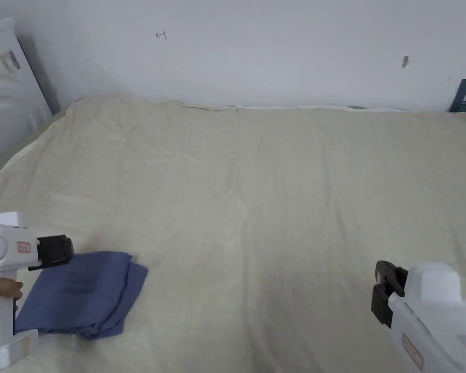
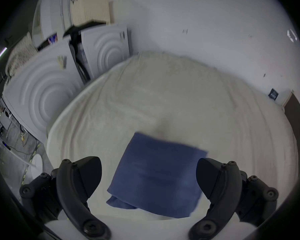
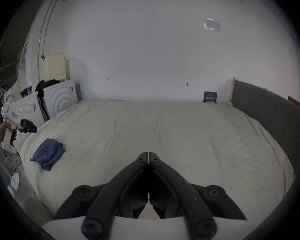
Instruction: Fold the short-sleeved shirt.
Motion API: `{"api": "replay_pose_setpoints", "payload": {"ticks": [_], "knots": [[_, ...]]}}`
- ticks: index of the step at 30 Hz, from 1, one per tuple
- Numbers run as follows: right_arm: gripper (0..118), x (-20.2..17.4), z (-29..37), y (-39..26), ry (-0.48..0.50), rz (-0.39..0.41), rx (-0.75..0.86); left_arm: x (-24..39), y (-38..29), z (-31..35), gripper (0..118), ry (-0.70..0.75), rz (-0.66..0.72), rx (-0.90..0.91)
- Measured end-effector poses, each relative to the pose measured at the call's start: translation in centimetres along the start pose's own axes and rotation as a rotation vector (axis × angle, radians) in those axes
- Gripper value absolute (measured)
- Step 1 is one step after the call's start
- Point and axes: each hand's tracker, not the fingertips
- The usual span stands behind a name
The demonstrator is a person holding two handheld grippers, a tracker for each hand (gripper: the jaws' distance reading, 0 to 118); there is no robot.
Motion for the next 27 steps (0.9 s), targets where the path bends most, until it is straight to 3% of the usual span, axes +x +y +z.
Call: {"api": "replay_pose_setpoints", "payload": {"ticks": [13,20,27], "knots": [[1,6.1,9.4,7.9,-0.098,0.037,0.275,16.0,-0.4,24.2,112,-0.160,-0.061,0.644],[1,8.8,13.2,9.7,-0.155,0.062,0.379,23.8,-3.7,28.0,112,-0.242,-0.084,0.833],[1,10.1,15.1,9.3,-0.208,0.079,0.440,28.8,-8.0,27.4,109,-0.273,-0.101,0.898]]}}
